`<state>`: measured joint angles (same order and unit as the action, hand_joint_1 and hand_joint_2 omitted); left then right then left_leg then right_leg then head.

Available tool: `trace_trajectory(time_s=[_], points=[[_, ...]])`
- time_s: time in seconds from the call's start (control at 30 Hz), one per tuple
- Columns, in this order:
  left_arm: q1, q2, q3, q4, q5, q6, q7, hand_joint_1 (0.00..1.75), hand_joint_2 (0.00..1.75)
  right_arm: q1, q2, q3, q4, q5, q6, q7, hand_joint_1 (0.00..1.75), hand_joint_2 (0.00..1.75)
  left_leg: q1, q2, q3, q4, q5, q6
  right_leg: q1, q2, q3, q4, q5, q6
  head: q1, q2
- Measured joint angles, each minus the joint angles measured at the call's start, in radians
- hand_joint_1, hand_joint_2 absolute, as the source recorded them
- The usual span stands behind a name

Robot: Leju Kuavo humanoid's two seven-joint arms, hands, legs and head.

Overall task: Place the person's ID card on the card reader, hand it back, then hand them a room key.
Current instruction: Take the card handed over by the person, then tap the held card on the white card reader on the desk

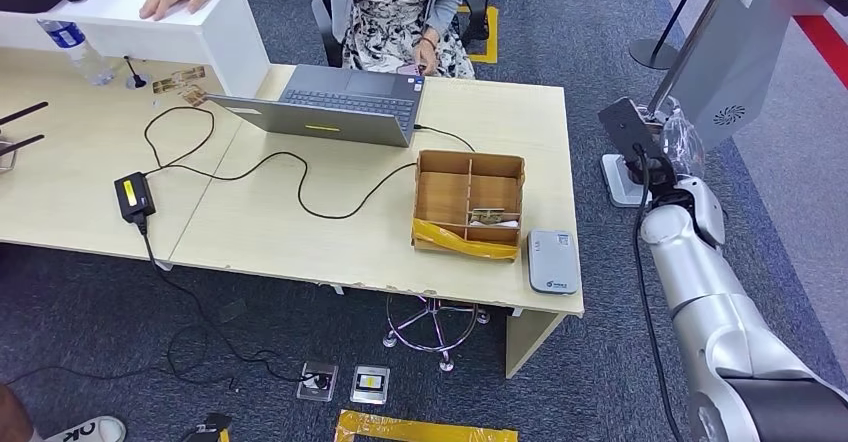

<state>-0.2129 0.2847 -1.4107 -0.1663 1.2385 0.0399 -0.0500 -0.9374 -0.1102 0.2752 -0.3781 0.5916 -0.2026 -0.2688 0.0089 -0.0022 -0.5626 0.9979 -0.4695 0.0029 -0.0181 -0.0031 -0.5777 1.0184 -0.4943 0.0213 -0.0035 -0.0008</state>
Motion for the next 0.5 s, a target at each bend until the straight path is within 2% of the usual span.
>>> trace_trajectory(time_s=[0.23,0.5], points=[[0.024,0.003,0.0,0.0,0.019,0.006,-0.004,0.0,0.0,0.097,-0.041,0.023,-0.017,0.049,0.003,-0.017,1.75,1.75,0.0,0.0,0.0,0.0,-0.001,0.0,0.0,0.0,0.0,0.0,0.0,0.0,0.0,0.0],[0.027,0.0,0.0,0.0,0.029,0.021,-0.004,0.0,0.0,0.163,-0.062,0.063,-0.018,0.068,0.017,-0.019,1.75,1.75,0.0,0.0,0.0,0.0,-0.001,0.0,0.0,0.0,0.0,0.0,0.0,0.0,0.0,0.0]])
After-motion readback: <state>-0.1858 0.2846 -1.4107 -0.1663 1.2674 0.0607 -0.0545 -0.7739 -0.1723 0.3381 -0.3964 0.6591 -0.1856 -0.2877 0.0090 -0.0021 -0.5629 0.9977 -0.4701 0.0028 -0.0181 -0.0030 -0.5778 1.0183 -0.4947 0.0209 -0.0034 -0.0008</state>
